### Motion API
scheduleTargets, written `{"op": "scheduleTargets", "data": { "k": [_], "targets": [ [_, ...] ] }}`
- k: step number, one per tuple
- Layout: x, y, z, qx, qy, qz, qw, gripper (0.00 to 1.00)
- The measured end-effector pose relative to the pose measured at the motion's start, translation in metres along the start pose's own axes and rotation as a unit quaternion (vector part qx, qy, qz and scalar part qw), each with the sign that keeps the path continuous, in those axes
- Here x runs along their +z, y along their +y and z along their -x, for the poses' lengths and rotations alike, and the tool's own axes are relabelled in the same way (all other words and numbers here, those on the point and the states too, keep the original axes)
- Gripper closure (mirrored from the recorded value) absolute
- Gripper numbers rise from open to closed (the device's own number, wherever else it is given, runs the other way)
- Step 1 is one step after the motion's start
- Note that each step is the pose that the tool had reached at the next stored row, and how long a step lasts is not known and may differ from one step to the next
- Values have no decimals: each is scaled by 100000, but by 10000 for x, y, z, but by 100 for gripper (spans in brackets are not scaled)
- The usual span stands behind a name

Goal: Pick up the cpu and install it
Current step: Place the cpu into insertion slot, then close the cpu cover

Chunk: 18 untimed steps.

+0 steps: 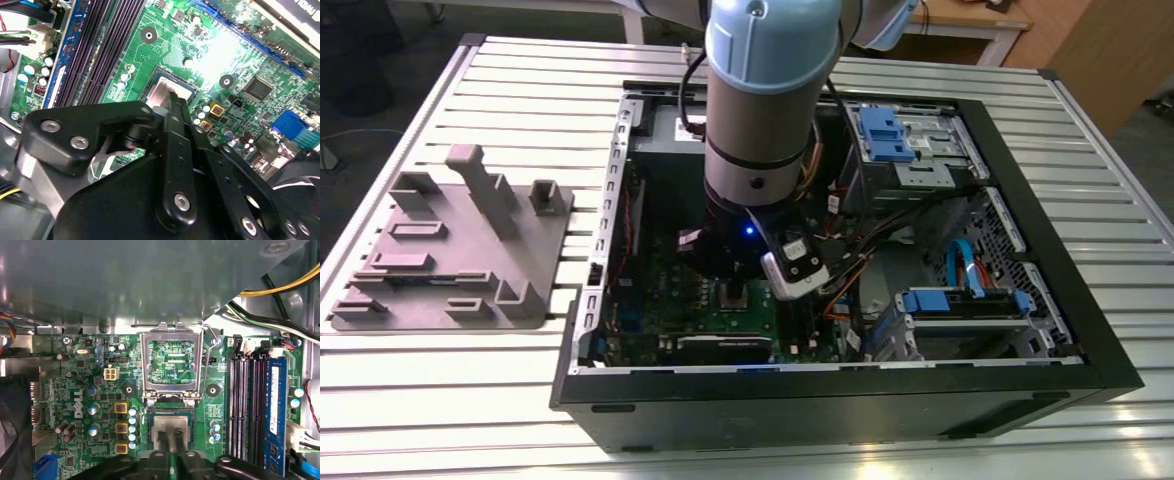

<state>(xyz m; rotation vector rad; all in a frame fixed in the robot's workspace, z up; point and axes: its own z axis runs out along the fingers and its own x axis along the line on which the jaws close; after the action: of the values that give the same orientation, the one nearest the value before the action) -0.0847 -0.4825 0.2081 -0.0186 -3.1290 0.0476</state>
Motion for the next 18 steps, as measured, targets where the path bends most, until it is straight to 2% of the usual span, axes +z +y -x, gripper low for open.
{"op": "scheduleTargets", "data": {
  "k": [2, 18],
  "targets": [
    [-1, 0, 0, -1, -1, 1, 100000, 90],
    [-19, 0, 0, -1, 0, -1, 100000, 90]
  ]
}}
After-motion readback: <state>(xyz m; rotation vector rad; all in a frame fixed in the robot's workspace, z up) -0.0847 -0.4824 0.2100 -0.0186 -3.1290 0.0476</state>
